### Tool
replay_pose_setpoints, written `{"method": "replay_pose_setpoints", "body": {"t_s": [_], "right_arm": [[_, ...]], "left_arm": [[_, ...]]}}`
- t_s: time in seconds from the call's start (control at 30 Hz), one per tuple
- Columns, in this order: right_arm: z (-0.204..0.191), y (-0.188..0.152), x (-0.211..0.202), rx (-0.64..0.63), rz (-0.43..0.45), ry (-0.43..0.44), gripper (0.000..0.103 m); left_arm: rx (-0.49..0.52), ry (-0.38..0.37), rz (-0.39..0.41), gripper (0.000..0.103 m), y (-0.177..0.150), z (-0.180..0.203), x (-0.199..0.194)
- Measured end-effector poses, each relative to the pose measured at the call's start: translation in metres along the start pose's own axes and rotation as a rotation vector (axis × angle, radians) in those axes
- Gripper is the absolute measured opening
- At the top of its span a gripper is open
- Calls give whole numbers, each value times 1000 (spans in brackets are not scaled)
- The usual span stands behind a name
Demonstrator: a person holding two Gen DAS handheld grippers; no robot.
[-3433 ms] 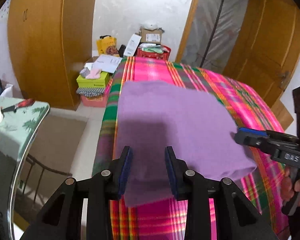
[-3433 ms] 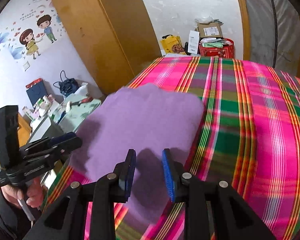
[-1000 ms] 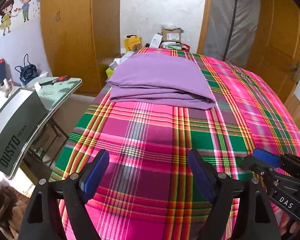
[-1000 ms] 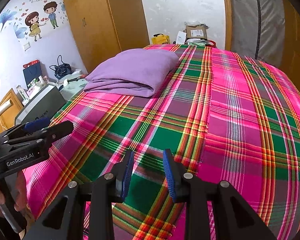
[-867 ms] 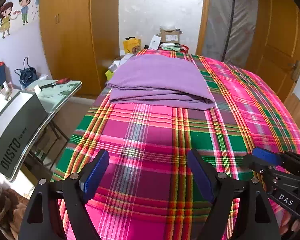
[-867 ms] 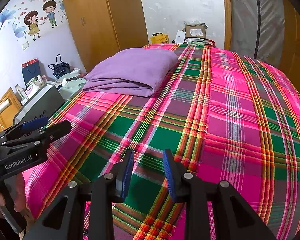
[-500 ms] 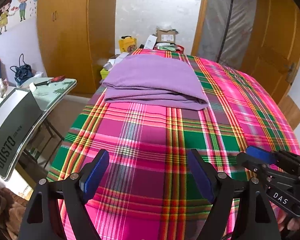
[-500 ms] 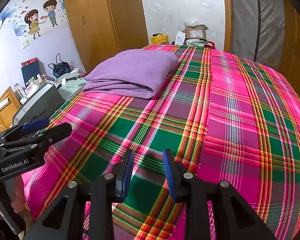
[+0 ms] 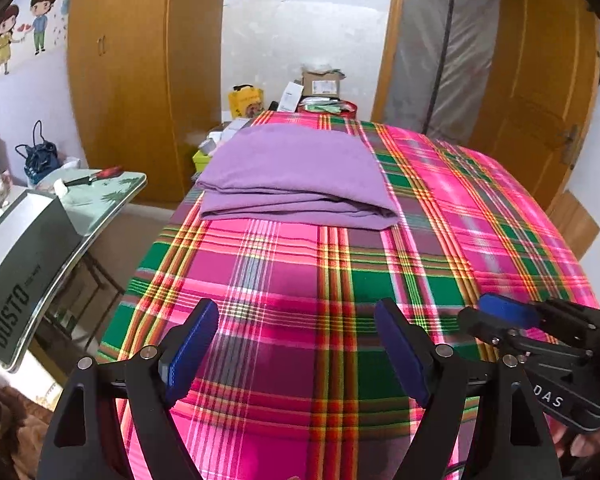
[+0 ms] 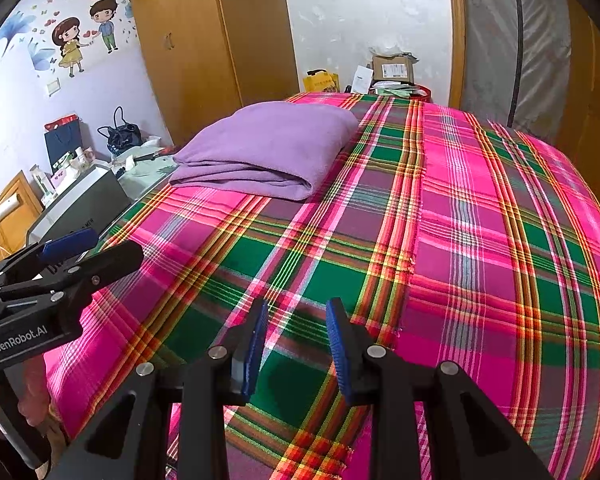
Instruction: Fold clothes
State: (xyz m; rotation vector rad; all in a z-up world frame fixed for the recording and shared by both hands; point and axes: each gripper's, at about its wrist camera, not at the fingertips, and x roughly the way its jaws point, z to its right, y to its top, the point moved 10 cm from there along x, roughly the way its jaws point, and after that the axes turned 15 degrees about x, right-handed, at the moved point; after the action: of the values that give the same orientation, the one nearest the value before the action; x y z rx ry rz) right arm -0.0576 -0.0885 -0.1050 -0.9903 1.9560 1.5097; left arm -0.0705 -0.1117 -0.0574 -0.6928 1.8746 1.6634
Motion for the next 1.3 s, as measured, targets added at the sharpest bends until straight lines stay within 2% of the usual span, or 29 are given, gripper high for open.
{"method": "replay_pose_setpoints", "body": {"t_s": [0.43,0.77,1.3], "right_arm": [[-4,-1,-3,-11,3,-6,31],[-7,-1,-1,-20,-1,-9,31],[-9,-1,-2,-29,-5,-11,31]], "left_arm": [[-36,-10,-14,82,-6,-4,4],[3,2,-22,82,-8,0,6],[2,8,-72,82,-11,-3,8]]}}
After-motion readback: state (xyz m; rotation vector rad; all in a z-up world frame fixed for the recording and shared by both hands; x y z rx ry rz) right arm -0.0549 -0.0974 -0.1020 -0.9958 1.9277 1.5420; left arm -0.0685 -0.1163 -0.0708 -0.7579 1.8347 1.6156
